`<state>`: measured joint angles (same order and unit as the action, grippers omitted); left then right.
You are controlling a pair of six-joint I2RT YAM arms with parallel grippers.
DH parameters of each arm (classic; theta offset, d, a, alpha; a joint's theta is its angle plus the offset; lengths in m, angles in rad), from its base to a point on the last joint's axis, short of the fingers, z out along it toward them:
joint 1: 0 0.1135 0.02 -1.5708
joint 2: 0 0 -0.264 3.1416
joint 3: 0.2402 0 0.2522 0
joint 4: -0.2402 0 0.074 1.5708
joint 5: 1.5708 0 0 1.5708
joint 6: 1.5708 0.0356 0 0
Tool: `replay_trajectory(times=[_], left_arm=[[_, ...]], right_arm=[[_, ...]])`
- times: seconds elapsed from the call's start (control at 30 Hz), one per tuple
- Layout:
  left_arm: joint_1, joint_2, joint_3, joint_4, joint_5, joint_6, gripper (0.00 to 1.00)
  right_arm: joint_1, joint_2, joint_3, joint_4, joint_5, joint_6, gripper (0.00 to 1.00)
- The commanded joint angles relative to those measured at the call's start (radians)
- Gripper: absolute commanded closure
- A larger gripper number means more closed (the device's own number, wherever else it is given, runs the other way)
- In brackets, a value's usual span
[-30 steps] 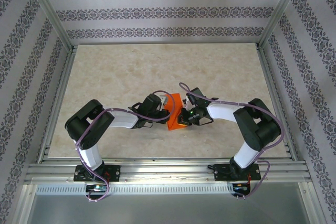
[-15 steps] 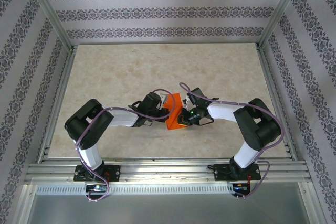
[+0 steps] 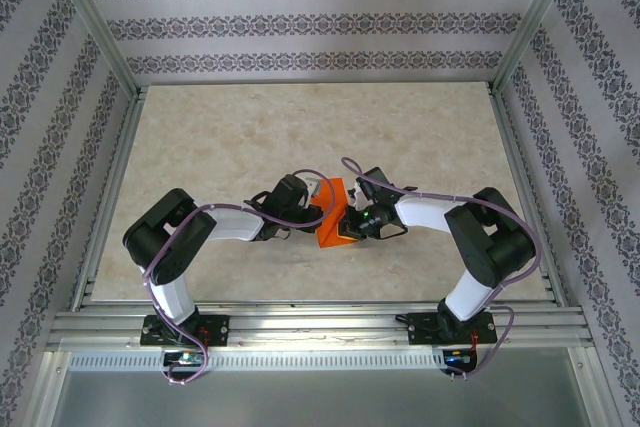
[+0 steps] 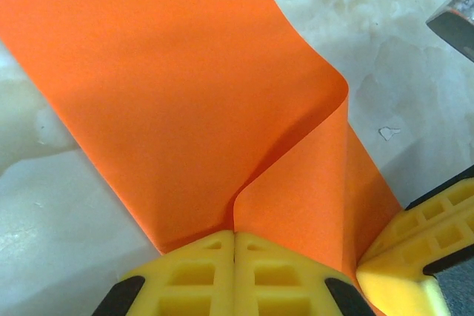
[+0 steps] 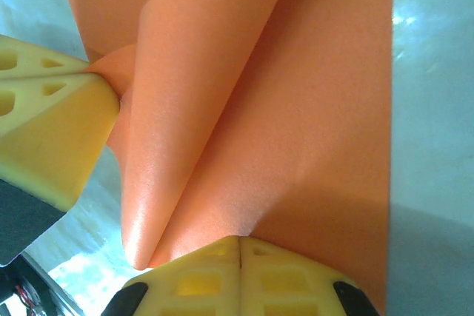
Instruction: Fold a paper plane with a square sheet of paper (pick it up from the middle)
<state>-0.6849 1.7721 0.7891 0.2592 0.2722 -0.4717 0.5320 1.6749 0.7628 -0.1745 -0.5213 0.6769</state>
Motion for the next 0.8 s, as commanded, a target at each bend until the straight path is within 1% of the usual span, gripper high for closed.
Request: replay_trajectory(times=[0.0,0.13,0.27,0.37,0.5,0.77], left_arm=[[0.016,0.0,0.03,-0.018,-0.011,0.035,1.0],[0.016,-0.003,0.037,-0.044,-0.026,0.027,1.0],[0.017,-0.032,-0.005,0.019,-0.039,0.019,1.0],[0.018,-0.024,0.022,-0.036,-0.031,0.029,1.0],[0.018,-0.01,0.009,0.008,-0.024,0.017,1.0],[0.017,-0.001,0.015,0.029,-0.013,0.018,1.0]], right_arm=[[-0.015,0.024,-0.023,-0.052,0.043,-0.017,1.0],[-0.017,0.024,-0.025,-0.052,0.043,-0.017,1.0],[-0.018,0.023,-0.024,-0.053,0.04,-0.018,1.0],[-0.018,0.023,-0.021,-0.055,0.038,-0.02,1.0],[-0.018,0.025,-0.02,-0.054,0.035,-0.02,1.0],[-0.02,0.026,-0.025,-0.056,0.037,-0.025,1.0]])
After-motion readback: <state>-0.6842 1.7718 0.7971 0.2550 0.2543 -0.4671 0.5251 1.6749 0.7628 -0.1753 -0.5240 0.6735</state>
